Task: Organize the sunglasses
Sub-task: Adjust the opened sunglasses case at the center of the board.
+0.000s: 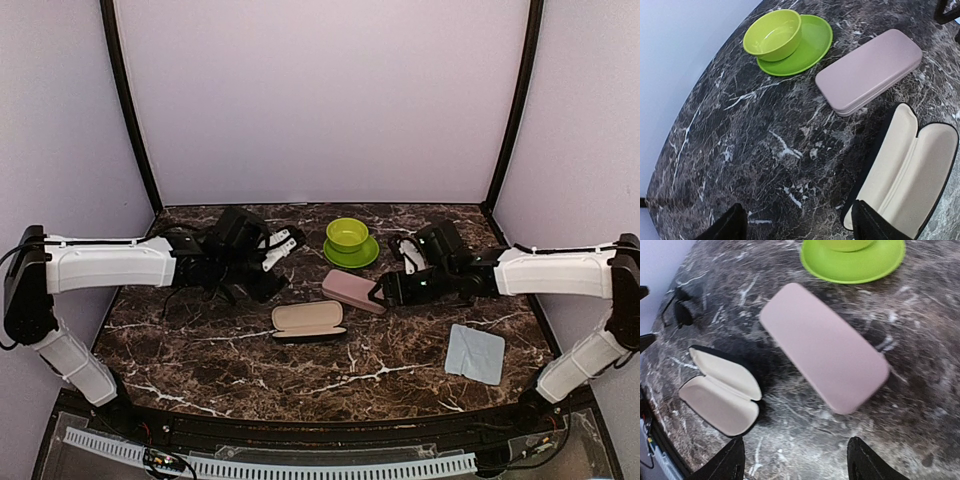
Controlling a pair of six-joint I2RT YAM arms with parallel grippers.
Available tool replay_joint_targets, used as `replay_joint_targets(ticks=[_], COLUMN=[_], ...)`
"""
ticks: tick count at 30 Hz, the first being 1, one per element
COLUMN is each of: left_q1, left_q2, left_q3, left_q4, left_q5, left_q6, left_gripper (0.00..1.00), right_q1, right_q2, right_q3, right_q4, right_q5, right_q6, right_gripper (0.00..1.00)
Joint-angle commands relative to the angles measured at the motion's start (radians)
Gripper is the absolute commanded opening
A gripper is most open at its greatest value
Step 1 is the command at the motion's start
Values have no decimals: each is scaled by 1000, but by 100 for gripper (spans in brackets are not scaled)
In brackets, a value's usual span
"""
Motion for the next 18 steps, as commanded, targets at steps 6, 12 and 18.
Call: replay_joint_targets(ticks=[6,12,18], left_q1=[3,3,-4], left_q2=[26,26,21], left_q3=[128,111,98], left_q4=[-142,-89,-77], left_q5=[57,146,163], left_q6=[-242,-264,-289], left_gripper=[76,76,76], right_q1=[-32,-31,-10], right_q2=[-146,-288,-349], right_q3=[-66,-205,-286], right_q4=[-469,-489,-492], right_q5=[299,275,257], right_q6=[146,300,363], right_gripper=[70,67,54])
